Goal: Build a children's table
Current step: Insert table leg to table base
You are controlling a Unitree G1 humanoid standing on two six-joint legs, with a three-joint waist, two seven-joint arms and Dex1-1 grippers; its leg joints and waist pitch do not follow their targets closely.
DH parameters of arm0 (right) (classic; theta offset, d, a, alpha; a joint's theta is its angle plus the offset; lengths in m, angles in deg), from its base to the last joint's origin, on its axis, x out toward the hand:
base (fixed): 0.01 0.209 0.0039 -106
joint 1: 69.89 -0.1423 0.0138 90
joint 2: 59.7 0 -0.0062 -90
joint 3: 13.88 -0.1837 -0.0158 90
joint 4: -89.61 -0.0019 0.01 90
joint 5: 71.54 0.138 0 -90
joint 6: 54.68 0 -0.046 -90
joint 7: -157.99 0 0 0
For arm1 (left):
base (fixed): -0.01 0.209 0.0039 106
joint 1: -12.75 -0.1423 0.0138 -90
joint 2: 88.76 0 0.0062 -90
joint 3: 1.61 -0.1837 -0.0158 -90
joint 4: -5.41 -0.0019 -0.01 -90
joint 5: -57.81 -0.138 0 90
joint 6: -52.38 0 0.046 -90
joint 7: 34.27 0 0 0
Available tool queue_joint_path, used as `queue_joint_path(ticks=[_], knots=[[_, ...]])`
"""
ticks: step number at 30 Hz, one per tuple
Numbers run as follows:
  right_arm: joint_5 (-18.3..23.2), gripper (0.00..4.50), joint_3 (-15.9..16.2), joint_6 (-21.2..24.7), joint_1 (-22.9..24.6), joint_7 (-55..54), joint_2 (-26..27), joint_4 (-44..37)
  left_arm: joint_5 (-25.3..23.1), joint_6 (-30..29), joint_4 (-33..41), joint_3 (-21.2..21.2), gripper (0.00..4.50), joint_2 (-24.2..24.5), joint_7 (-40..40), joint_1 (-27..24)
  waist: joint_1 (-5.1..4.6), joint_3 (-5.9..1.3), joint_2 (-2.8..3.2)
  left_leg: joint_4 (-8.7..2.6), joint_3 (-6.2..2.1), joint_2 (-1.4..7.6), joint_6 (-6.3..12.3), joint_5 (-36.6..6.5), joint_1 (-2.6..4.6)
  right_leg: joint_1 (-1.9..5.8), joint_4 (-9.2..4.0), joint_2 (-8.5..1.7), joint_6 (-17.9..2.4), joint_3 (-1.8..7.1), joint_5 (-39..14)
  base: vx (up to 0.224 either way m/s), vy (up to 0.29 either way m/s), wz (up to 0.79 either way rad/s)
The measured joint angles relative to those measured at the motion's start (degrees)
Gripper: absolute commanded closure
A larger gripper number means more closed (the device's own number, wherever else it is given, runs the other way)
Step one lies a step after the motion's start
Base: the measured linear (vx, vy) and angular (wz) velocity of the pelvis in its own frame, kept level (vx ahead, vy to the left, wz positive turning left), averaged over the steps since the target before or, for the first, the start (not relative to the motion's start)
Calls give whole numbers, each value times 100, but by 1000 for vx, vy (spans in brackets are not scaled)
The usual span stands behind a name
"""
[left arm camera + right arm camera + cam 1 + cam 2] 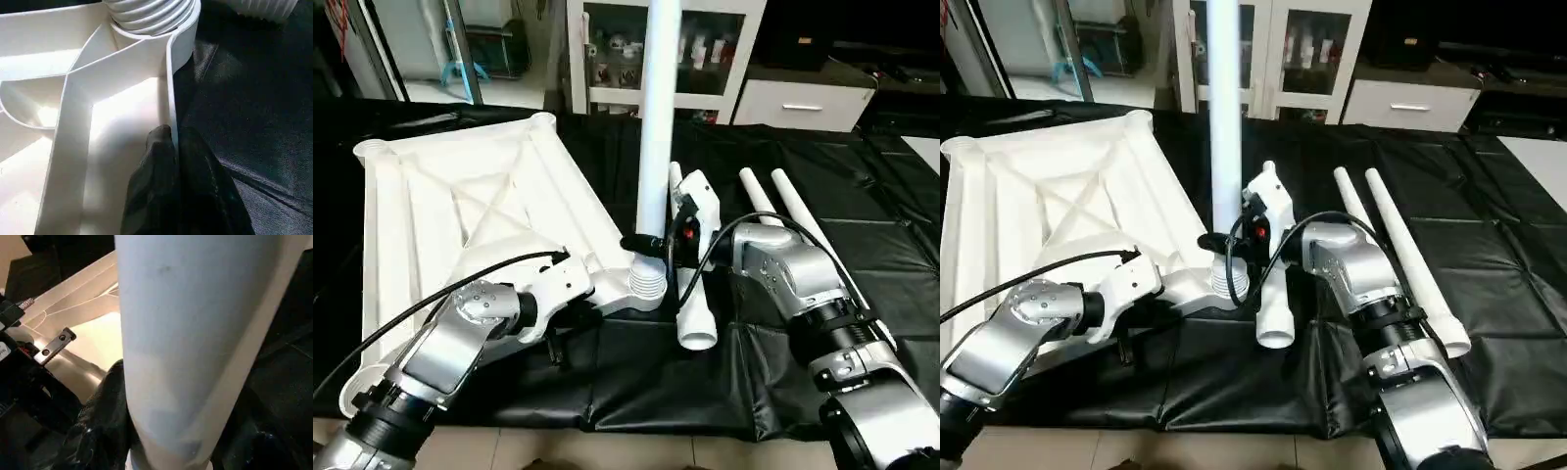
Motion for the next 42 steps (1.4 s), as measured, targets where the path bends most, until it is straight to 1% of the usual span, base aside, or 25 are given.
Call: queue_joint_path(ticks=[5, 9, 11, 14, 18, 24, 25, 28, 30, 34, 38, 39, 42], knots=[[221, 266, -312, -31, 267, -92, 29, -66, -20, 4, -20, -19, 450, -38, 2, 18, 21, -2, 4, 0, 1, 0, 0, 0, 3, 4, -1, 0, 0, 1, 0, 0, 0, 0], [381, 266, -587, -76, 661, -309, 101, -392, -26, 20, -76, -29, 450, -86, 1, 35, 39, -14, 24, 0, 0, -3, 0, 0, 4, 9, -6, -1, 3, 5, -2, 0, 0, 0], [413, 266, -657, -77, 805, -379, 106, -548, -31, 48, -115, -31, 450, -100, 4, 45, 40, -17, 28, -1, 0, -3, 0, 0, 7, 12, -8, -1, 21, 6, -13, 0, 0, 0], [492, 266, -763, -146, 1208, -542, 129, -950, -35, 72, -175, -42, 450, -146, 4, 54, 48, -28, 47, -3, 0, -7, 1, 0, 15, 23, -12, -1, 32, 17, -20, 0, 0, 0], [437, 266, -683, -363, 1662, -753, 118, -1518, -38, 87, -223, -50, 450, -194, 4, 63, 49, -37, 69, -7, -2, -10, 1, -1, 20, 29, -16, -1, 40, 31, -24, 0, 0, 0], [146, 266, -454, -517, 1961, -920, 23, -2058, -40, 110, -268, -102, 450, -239, -32, 103, 49, -40, 77, -10, 4, -19, 2, -1, 18, 40, -19, 3, 63, 77, -38, 0, 0, 0], [58, 266, -345, -553, 1969, -914, -51, -2114, -40, 115, -277, -106, 450, -246, -46, 104, 45, -43, 85, -11, 6, -19, 3, -2, 19, 41, -19, 3, 69, 87, -42, 0, 0, 0], [-77, 266, -230, -567, 1943, -906, -112, -2186, -39, 124, -306, -106, 450, -254, -62, 113, 39, -49, 90, -11, 6, -20, 3, -2, 17, 45, -22, 4, 72, 90, -43, 0, 0, 0], [-193, 266, -70, -566, 1805, -861, -200, -2157, -39, 148, -350, -106, 450, -252, -65, 130, 29, -51, 93, -13, 6, -20, 3, -2, 17, 44, -22, 5, 72, 89, -43, 0, 0, 0], [-351, 266, 118, -483, 1541, -737, -268, -2021, -45, 204, -402, -105, 450, -232, -60, 141, 7, -53, 88, -19, 2, -19, 3, -2, 16, 43, -24, 8, 73, 87, -44, 0, 0, 0], [-381, 266, 165, -323, 1340, -650, -270, -1876, -71, 211, -422, -101, 450, -231, -60, 145, -11, -57, 75, -21, 0, -20, 3, -2, 19, 43, -26, 9, 73, 88, -44, 0, 0, 0], [-382, 266, 170, -255, 1247, -596, -269, -1781, -80, 212, -431, -100, 450, -233, -60, 150, -14, -60, 65, -23, 0, -19, 3, -2, 18, 42, -29, 9, 73, 86, -44, 0, 0, 0], [-382, 266, 177, -246, 1133, -529, -244, -1601, -98, 212, -436, -100, 450, -219, -56, 150, -25, -67, 41, -26, -1, -19, 3, -2, 21, 42, -32, 9, 73, 85, -44, 0, 0, 0]])
